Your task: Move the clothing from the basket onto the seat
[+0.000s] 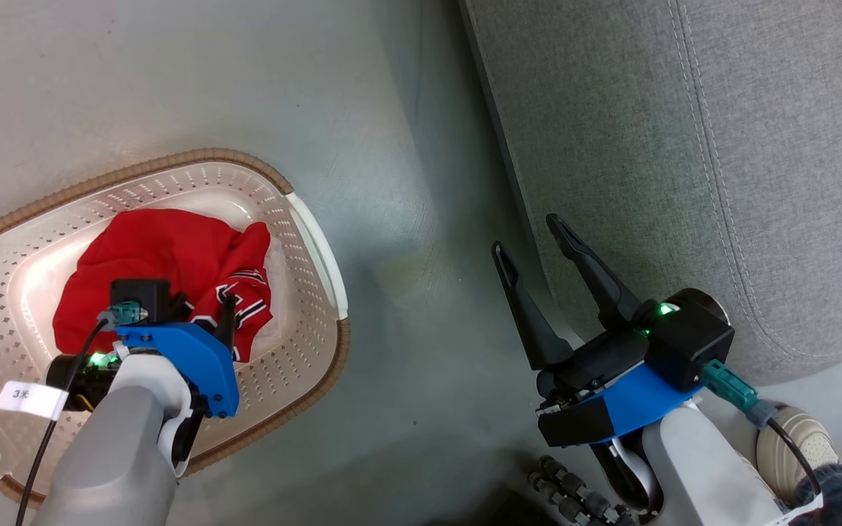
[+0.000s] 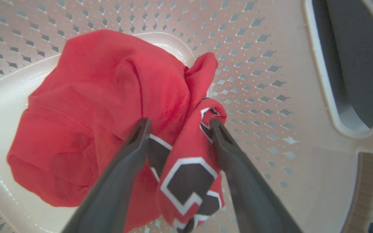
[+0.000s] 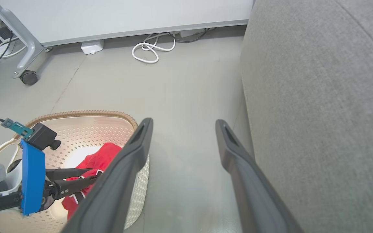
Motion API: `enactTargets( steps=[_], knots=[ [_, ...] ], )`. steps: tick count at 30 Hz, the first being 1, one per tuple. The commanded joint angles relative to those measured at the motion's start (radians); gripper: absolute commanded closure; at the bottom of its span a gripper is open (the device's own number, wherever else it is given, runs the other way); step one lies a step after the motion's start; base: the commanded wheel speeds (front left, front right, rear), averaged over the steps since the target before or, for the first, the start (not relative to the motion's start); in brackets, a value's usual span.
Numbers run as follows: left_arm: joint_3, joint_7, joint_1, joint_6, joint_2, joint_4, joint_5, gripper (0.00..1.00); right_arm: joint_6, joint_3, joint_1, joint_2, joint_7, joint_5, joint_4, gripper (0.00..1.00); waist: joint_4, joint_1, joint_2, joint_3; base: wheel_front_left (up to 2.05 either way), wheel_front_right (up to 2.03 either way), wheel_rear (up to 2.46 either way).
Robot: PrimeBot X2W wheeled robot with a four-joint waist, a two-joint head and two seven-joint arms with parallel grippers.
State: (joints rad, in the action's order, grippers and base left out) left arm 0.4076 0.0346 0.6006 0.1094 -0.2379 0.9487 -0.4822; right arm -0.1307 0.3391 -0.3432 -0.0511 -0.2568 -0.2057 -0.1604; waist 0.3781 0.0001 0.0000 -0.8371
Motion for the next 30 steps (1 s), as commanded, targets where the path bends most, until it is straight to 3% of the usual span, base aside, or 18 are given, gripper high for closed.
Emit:
enactTargets(
  steps=[1, 9, 10, 11, 12, 22, 30],
  knots=[
    [0.004, -0.010, 0.019, -0.008, -0.006, 0.005, 0.004, 0.00, 0.000, 0.001, -0.015, 0.001, -0.004, -0.006, -0.002, 0.00, 0.001, -0.0001, 0.0000, -0.002, 0.00, 0.00, 0.00],
    [0.030, -0.162, 0.039, -0.105, -0.004, 0.065, 0.025, 0.00, 0.000, 0.006, -0.024, 0.001, -0.009, -0.015, -0.005, 0.00, 0.011, -0.0001, 0.0000, -0.017, 0.00, 0.00, 0.00],
    [0.038, -0.177, 0.043, -0.111, -0.004, 0.068, 0.031, 0.44, 0.000, 0.005, -0.025, 0.001, -0.009, -0.014, -0.005, 0.00, 0.012, -0.0001, 0.0000, -0.018, 0.00, 0.00, 0.00],
    [0.045, -0.189, 0.046, -0.117, -0.004, 0.067, 0.036, 0.67, 0.000, 0.004, -0.026, 0.001, -0.009, -0.013, -0.006, 0.00, 0.013, -0.0001, 0.0000, -0.019, 0.00, 0.00, 0.00],
    [0.047, -0.193, 0.049, -0.121, -0.004, 0.064, 0.036, 1.00, 0.000, 0.003, -0.026, 0.001, -0.009, -0.013, -0.006, 0.00, 0.013, -0.0001, 0.0000, -0.019, 0.00, 0.00, 0.00],
    [0.054, -0.198, 0.048, -0.100, 0.000, 0.041, 0.019, 1.00, 0.000, -0.003, -0.033, 0.001, -0.009, -0.007, -0.015, 0.00, 0.001, -0.0001, 0.0000, 0.007, 0.00, 0.00, 0.00],
    [0.048, -0.163, 0.021, -0.081, 0.026, 0.055, -0.013, 1.00, 0.000, -0.014, -0.024, 0.001, -0.010, 0.018, -0.035, 0.00, -0.040, -0.0001, 0.0000, 0.097, 0.00, 0.00, 0.00]
  ],
)
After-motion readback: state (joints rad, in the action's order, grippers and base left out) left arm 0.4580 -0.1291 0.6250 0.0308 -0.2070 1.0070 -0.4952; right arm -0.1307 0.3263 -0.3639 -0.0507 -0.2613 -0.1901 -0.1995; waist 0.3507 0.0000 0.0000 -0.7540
